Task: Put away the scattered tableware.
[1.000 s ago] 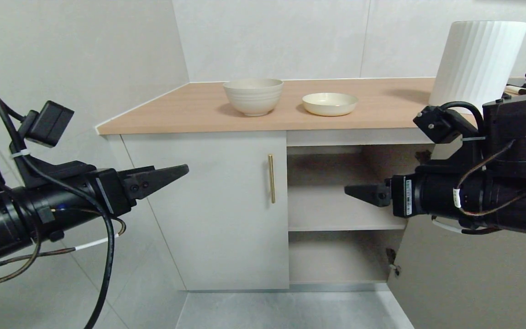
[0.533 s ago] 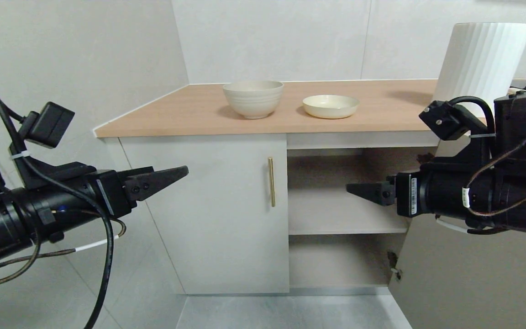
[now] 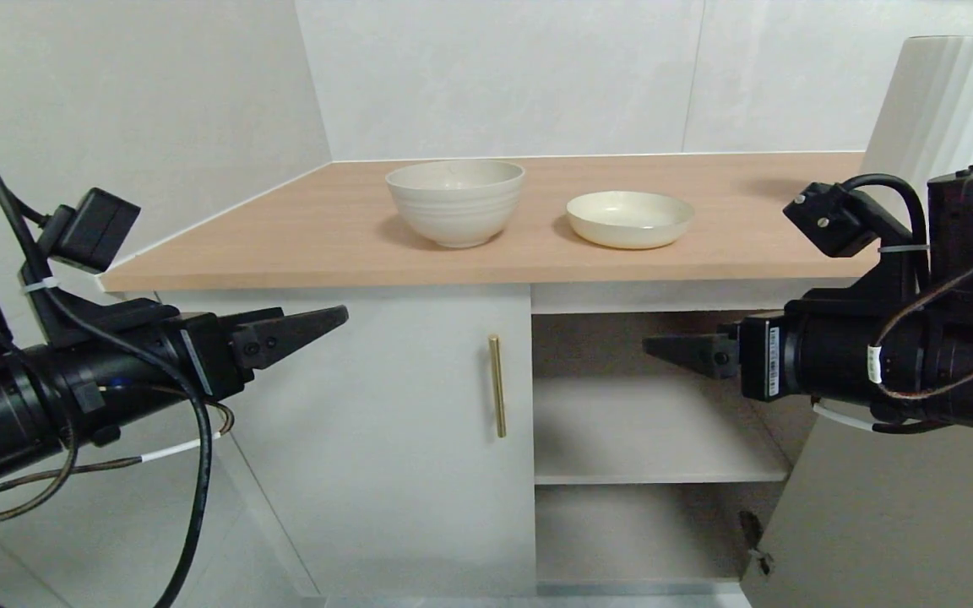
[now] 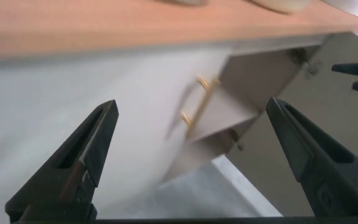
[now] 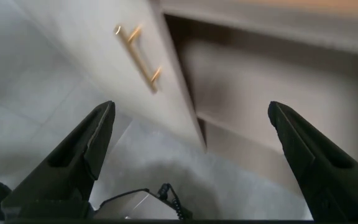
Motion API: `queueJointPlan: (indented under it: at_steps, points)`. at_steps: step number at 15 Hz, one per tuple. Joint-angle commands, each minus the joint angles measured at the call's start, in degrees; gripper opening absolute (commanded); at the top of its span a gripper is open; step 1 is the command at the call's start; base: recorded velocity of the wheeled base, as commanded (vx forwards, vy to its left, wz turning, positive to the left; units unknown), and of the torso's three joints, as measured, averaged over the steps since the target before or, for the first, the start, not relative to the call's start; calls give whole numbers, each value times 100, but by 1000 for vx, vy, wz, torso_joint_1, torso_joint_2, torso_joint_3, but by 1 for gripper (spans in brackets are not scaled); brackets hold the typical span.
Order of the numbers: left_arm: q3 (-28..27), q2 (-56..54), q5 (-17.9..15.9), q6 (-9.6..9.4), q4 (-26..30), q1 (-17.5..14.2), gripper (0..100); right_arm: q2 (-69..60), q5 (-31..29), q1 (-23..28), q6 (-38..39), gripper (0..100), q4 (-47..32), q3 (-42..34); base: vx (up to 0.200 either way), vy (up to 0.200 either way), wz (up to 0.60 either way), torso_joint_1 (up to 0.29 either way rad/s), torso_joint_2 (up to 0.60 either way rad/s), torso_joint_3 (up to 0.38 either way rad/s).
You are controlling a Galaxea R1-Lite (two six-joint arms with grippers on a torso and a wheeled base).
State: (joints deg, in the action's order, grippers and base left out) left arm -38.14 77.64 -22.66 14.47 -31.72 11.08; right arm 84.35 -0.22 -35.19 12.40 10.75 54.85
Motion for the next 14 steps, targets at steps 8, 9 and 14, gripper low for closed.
queueJointPlan:
  at_steps: [8,9,14]
  points:
    - [18,-83,43,38,-1,8,100,-612,417,-49,79,100,-64,-334,25,0,0,1,1,1]
    - [18,-126,34,38,8,8,100,-656,444,-58,52,100,-47,-343,0,0,0,0,0,0]
    - [-79,-373,-1,38,483,70,100,-850,453,-225,-150,100,-47,-431,0,0,0,17,-69,-46]
